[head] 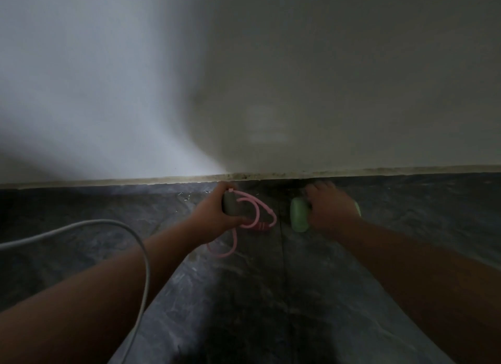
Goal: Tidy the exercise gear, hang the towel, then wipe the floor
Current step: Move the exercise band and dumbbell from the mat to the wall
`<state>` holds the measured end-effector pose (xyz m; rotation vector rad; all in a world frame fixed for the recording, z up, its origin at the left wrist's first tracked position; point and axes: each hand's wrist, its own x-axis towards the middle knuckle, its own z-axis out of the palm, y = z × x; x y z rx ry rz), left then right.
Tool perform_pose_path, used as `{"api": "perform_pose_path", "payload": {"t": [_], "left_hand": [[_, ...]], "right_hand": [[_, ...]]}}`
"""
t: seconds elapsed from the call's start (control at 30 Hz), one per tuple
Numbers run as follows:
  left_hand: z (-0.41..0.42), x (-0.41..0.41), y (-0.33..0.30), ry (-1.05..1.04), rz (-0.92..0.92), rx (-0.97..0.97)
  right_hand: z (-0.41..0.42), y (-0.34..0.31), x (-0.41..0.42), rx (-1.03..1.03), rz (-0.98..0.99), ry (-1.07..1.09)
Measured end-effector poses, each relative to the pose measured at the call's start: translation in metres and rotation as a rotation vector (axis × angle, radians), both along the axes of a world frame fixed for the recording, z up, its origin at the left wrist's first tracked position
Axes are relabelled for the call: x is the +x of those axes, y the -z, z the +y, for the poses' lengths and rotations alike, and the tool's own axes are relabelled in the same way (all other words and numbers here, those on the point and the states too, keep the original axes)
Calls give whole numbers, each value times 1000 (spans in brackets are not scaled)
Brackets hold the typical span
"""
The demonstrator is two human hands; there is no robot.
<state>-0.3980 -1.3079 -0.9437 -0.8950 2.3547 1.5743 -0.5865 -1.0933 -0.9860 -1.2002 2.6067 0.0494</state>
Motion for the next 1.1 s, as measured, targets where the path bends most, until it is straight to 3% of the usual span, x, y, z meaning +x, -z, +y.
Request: {"api": "perform_pose_path", "payload": {"t": [0.07, 0.13, 0.23, 0.3, 0.43, 0.57, 0.83, 0.97, 1.1], "left_hand": [[-2, -1, -3, -20, 0, 26], [-5, 1, -3, -51, -13, 74], [-9, 8, -1, -121, -37, 179], [-13, 15, 1, -185, -39, 237], [-25, 27, -2, -304, -26, 308], [-32, 37, -6, -341, -38, 310], [-24, 34, -2, -518, 24, 655], [-23, 32, 0, -554, 12, 601], [-27, 35, 10, -400, -67, 446]], "right_hand": [[-12, -12, 7, -252, 21, -40], [-29, -20, 22, -440, -182, -18], [-60, -21, 54, -436, -668, 134], [-77, -15, 72, -376, -830, 206], [-90, -6, 88, -305, -846, 196], [-98, 4, 98, -264, -938, 319], [-110, 9, 115, -598, -1350, 836], [-107, 16, 120, -674, -1452, 989], [-101, 18, 119, -700, -1497, 1058]]}}
